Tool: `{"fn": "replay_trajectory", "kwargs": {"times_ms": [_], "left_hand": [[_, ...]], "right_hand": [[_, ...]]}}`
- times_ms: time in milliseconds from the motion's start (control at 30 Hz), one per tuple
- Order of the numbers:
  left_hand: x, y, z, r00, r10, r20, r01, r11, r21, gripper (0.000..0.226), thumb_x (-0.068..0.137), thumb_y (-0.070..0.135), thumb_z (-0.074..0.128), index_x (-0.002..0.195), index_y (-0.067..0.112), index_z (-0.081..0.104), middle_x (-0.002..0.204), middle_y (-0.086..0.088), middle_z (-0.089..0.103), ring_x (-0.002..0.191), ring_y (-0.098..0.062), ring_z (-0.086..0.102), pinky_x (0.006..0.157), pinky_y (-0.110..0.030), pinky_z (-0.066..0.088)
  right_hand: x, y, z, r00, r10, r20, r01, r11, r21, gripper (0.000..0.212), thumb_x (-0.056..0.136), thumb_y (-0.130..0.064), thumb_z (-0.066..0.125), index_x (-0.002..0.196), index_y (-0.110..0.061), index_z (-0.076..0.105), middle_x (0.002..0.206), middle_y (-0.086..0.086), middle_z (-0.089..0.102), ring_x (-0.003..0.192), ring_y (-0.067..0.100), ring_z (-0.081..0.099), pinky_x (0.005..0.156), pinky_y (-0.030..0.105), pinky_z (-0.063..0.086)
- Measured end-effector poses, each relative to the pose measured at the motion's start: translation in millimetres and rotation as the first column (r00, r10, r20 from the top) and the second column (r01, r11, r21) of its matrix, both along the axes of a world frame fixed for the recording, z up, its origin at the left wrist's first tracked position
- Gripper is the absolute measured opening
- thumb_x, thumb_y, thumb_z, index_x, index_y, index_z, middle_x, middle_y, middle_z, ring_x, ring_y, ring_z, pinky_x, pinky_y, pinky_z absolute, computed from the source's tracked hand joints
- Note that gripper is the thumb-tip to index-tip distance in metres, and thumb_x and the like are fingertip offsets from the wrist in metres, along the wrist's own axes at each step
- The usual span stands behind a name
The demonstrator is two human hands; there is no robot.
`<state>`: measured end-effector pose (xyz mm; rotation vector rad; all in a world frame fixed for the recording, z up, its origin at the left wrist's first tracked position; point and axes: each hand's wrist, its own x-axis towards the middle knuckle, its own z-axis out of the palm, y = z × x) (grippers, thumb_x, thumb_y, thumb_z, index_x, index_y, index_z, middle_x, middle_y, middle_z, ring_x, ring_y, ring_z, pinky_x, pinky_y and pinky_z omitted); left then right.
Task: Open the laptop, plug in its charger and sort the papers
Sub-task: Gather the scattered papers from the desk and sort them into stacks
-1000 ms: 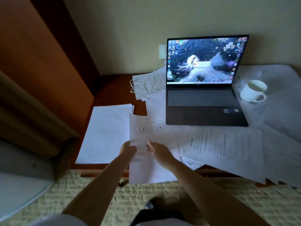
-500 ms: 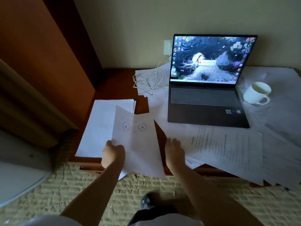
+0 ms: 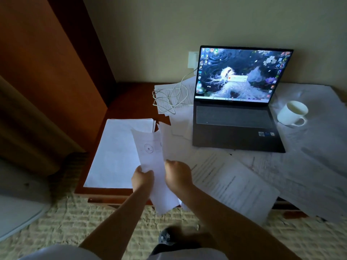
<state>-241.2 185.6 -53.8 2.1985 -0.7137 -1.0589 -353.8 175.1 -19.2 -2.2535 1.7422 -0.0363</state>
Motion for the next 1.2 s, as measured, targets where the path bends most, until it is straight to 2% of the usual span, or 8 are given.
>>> {"fn": "replay_trajectory", "kwargs": {"times_ms": [233,367,433,533,733,967,1067,1200], "left_hand": [[29,-9,-6,0.999,0.027,-0.028,-0.024,0.997,0.077,0.038,0.101,0.01,0.032,0.128,-0.009,0.05,0.132,-0.027,0.052,0.122,-0.038,0.048,0.094,-0.035,0.041],[42,-19,-13,0.969,0.099,-0.226,-0.096,0.995,0.025,0.037,0.1,0.026,0.039,0.113,-0.002,0.061,0.105,-0.022,0.063,0.109,-0.038,0.057,0.089,-0.037,0.047],[42,-20,-17,0.941,0.12,-0.315,-0.121,0.992,0.016,0.035,0.092,0.035,0.057,0.102,0.002,0.064,0.093,-0.017,0.066,0.091,-0.033,0.063,0.086,-0.041,0.052],[38,-18,-20,0.981,0.047,-0.188,-0.046,0.999,0.007,0.027,0.08,0.01,0.073,0.102,-0.003,0.066,0.094,-0.02,0.069,0.083,-0.029,0.065,0.079,-0.04,0.055],[27,-5,-11,0.991,0.07,0.112,-0.063,0.996,-0.066,0.023,0.086,0.013,0.061,0.105,0.001,0.065,0.102,-0.02,0.068,0.096,-0.037,0.064,0.083,-0.038,0.051],[5,37,13,0.963,0.155,0.222,-0.115,0.977,-0.182,0.033,0.099,0.021,0.043,0.107,-0.006,0.06,0.107,-0.027,0.063,0.101,-0.042,0.059,0.088,-0.043,0.047],[-5,53,14,0.981,0.18,0.068,-0.177,0.983,-0.044,0.037,0.097,0.021,0.048,0.11,-0.012,0.059,0.111,-0.029,0.063,0.104,-0.04,0.06,0.088,-0.039,0.049],[-20,74,23,0.921,0.317,-0.228,-0.343,0.936,-0.083,0.025,0.096,0.018,0.054,0.103,-0.004,0.062,0.099,-0.02,0.064,0.09,-0.031,0.06,0.082,-0.036,0.048]], "right_hand": [[31,-5,-20,0.94,0.095,0.328,-0.148,0.979,0.138,0.023,0.088,-0.019,0.045,0.091,-0.009,0.065,0.094,0.017,0.067,0.09,0.035,0.061,0.071,0.032,0.042],[30,-9,-24,0.789,-0.328,0.519,-0.062,0.798,0.599,0.032,0.093,-0.039,0.05,0.099,-0.017,0.072,0.109,0.005,0.069,0.104,0.021,0.061,0.088,0.029,0.044],[19,-12,-24,0.694,-0.467,0.548,0.136,0.832,0.538,0.033,0.093,-0.041,0.051,0.099,-0.016,0.072,0.104,0.004,0.07,0.101,0.021,0.063,0.082,0.027,0.045],[-6,-11,-35,0.856,-0.432,0.283,0.407,0.902,0.146,0.039,0.089,-0.033,0.057,0.121,-0.011,0.057,0.12,0.009,0.061,0.114,0.026,0.054,0.092,0.035,0.046],[-27,18,-53,0.95,-0.246,-0.193,0.311,0.802,0.51,0.101,0.088,-0.034,0.06,0.148,-0.019,-0.02,0.154,0.019,-0.022,0.142,0.041,-0.014,0.109,0.068,0.011],[-73,38,-56,0.976,-0.2,-0.084,0.21,0.967,0.146,0.057,0.098,-0.018,0.045,0.148,-0.009,0.018,0.142,0.021,0.039,0.13,0.033,0.042,0.104,0.038,0.042],[-82,29,-31,0.976,-0.216,0.036,0.216,0.976,-0.008,0.028,0.099,-0.012,0.037,0.125,-0.009,0.049,0.115,0.008,0.062,0.104,0.02,0.061,0.083,0.025,0.049],[-80,22,-6,0.945,-0.226,0.236,0.254,0.962,-0.096,0.034,0.097,-0.008,0.039,0.129,-0.009,0.048,0.121,0.009,0.061,0.109,0.025,0.06,0.083,0.034,0.051]]}}
